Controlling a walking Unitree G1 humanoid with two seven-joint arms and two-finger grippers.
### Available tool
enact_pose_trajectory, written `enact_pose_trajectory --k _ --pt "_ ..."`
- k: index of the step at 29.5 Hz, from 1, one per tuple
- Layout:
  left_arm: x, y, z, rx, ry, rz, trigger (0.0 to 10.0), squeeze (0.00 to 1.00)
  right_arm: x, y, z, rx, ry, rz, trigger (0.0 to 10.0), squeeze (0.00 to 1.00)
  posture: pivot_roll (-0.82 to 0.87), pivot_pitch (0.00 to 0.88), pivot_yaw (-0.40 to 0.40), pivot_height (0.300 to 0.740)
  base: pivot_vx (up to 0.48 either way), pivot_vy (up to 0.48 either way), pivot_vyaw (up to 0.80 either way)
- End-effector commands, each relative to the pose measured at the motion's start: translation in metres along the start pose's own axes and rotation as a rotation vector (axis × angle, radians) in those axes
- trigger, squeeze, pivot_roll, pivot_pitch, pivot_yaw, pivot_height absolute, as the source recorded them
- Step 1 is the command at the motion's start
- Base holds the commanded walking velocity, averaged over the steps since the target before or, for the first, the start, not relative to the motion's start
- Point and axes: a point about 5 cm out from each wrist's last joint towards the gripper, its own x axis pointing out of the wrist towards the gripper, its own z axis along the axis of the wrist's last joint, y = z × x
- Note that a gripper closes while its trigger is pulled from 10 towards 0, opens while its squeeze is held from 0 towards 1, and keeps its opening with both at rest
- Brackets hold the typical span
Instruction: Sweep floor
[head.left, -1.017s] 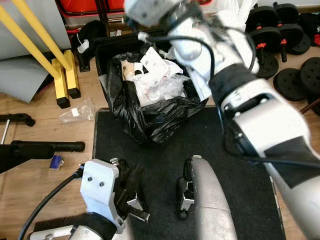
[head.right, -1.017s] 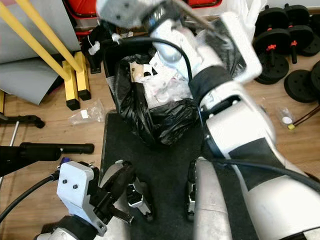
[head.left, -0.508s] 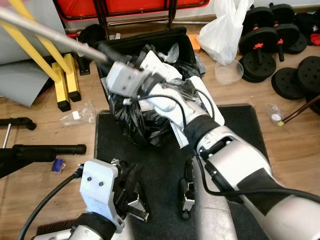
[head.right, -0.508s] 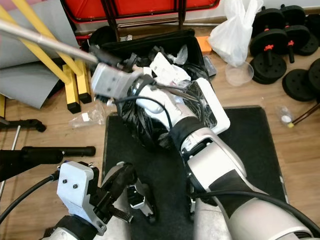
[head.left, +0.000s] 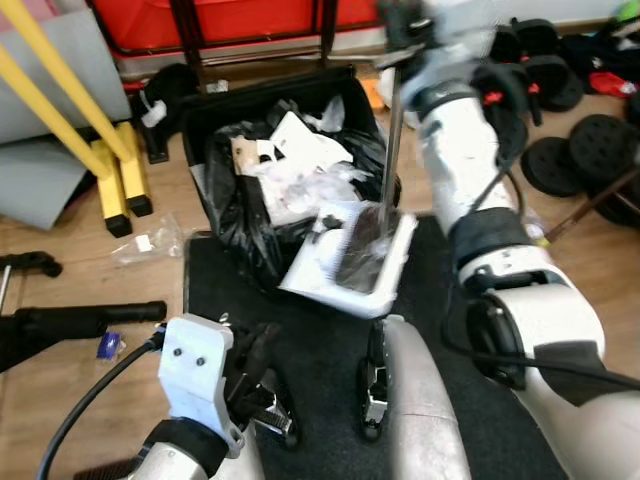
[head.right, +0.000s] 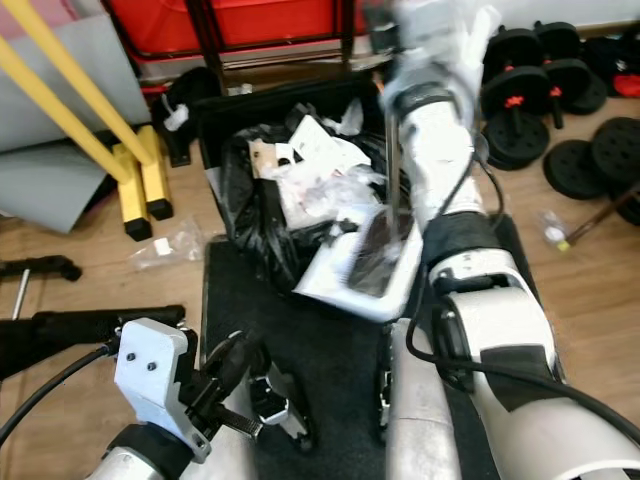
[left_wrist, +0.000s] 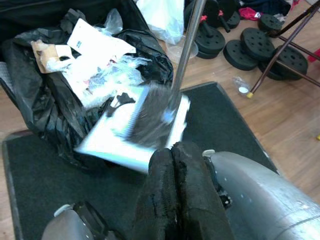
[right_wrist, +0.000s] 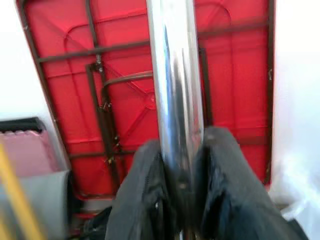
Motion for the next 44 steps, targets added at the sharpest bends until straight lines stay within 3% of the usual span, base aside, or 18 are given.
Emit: enact_pose_trajectory --k 1,4,5,8,13,16,19,21,26,32,37,40,44 --pt "-0.002 -0.001 -0.006 -0.01 0.031 -0.032 10.0 0.0 0.005 0.01 0.017 0.065 -0.065 0.064 10.0 0.0 -0.01 0.24 -0.001 0.615 0.0 0.0 0.0" --pt "0.001 0.002 -0.008 -0.003 0.033 -0.038 10.0 0.0 -0.026 0.004 0.011 -0.01 0.055 0.151 10.0 0.0 -0.03 0.224 0.007 0.615 0.0 0.0 0.0" --pt "0.001 0.002 -0.008 -0.003 0.033 -0.038 10.0 0.0 -0.026 0.004 0.011 -0.01 0.055 0.151 10.0 0.0 -0.03 0.224 0.007 0.615 0.0 0.0 0.0" --pt "0.003 0.005 -0.009 0.005 0.029 -0.038 10.0 0.0 -0.062 0.01 -0.003 -0.071 0.18 0.233 10.0 0.0 -0.04 0.215 0.01 0.615 0.0 0.0 0.0" --pt "0.004 0.006 -0.009 0.007 0.028 -0.038 10.0 0.0 -0.073 0.012 -0.01 -0.108 0.221 0.255 10.0 0.0 -0.04 0.21 0.013 0.615 0.0 0.0 0.0" --pt "0.008 0.01 -0.011 0.019 0.022 -0.037 10.0 0.0 -0.106 0.017 -0.026 -0.159 0.355 0.314 10.0 0.0 -0.04 0.19 0.011 0.615 0.0 0.0 0.0" --pt "0.009 0.012 -0.012 0.024 0.019 -0.034 10.0 0.0 -0.116 0.018 -0.023 -0.135 0.402 0.328 10.0 0.0 -0.04 0.186 0.013 0.615 0.0 0.0 0.0" --pt "0.009 0.012 -0.012 0.026 0.018 -0.033 10.0 0.0 -0.119 0.018 -0.019 -0.12 0.415 0.329 10.0 0.0 -0.04 0.186 0.013 0.615 0.0 0.0 0.0" --pt "0.011 0.016 -0.014 0.029 0.017 -0.033 10.0 0.0 -0.117 0.018 0.021 -0.012 0.345 0.403 10.0 0.0 -0.06 0.172 0.029 0.615 0.0 0.0 0.0" --pt "0.013 0.018 -0.015 0.036 0.016 -0.034 10.0 0.0 -0.112 0.018 0.043 0.005 0.289 0.439 10.0 0.0 -0.06 0.168 0.035 0.615 0.0 0.0 0.0" --pt "0.014 0.019 -0.016 0.04 0.013 -0.03 10.0 0.0 -0.114 0.024 0.047 0.029 0.292 0.49 10.0 0.0 -0.06 0.162 0.037 0.62 0.0 0.0 0.0" --pt "0.015 0.021 -0.017 0.04 0.009 -0.024 10.0 0.0 -0.119 0.026 0.041 -0.068 0.347 0.522 10.0 0.0 -0.07 0.16 0.037 0.635 0.0 0.0 0.0" --pt "0.017 0.021 -0.017 0.041 0.006 -0.023 10.0 0.0 -0.125 0.028 0.031 -0.088 0.393 0.535 10.0 0.0 -0.07 0.156 0.036 0.65 0.0 0.0 0.0"
